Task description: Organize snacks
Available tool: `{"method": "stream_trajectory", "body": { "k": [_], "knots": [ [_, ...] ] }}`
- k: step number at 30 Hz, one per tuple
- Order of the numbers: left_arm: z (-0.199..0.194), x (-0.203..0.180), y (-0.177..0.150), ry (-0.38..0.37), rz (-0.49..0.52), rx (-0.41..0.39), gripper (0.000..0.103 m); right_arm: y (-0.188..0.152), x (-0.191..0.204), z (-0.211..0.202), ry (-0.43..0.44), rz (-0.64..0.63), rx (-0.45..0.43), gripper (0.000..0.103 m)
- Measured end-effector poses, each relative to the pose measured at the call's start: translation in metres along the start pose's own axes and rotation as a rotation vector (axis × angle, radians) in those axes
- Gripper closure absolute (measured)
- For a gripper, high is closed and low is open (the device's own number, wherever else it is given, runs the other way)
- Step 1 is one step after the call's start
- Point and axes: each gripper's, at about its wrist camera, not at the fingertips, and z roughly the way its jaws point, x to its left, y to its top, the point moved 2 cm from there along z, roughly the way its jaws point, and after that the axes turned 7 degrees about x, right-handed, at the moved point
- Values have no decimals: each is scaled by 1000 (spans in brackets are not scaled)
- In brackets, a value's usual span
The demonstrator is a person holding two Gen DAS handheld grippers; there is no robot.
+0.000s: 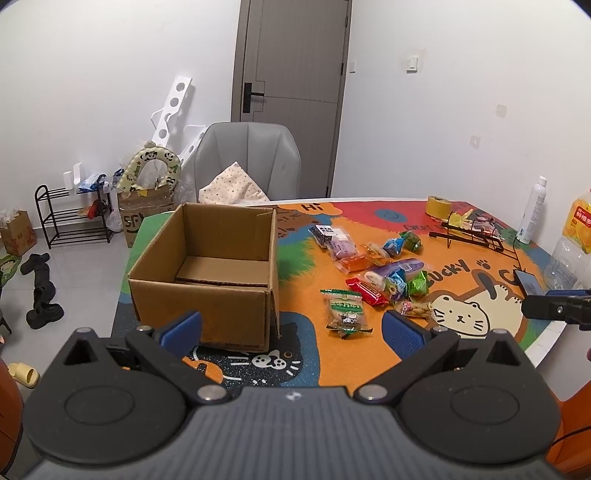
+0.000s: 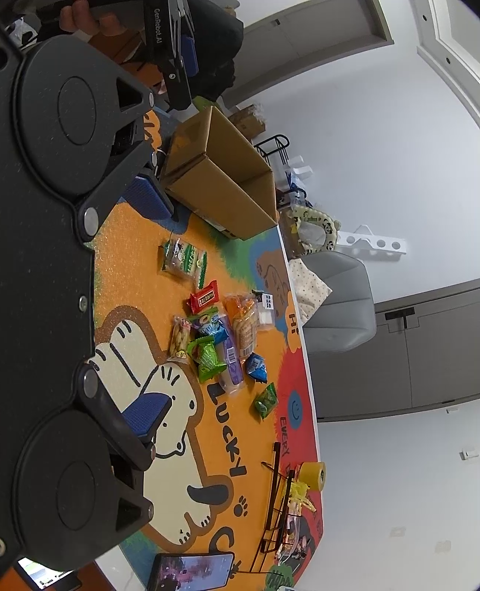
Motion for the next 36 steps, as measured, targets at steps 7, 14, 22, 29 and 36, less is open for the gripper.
{"method": "stream_trajectory", "body": {
  "k": [7, 14, 22, 29, 36],
  "knots": [
    [0, 1, 1, 0, 0, -1, 0, 0, 0, 0, 2, -2, -1, 0],
    [0, 1, 1, -1, 0, 1, 0, -1, 1, 0, 1, -5, -1, 0],
    [0, -1, 1, -5, 6, -2, 0, 0, 1, 0, 3, -10, -1, 0],
    [0, -1, 0, -4, 7, -1, 0, 1, 0, 1, 3, -11, -2, 0],
    [0, -1, 0, -4, 6, -2, 0, 1, 1, 1, 1, -13, -1, 0]
  ]
}}
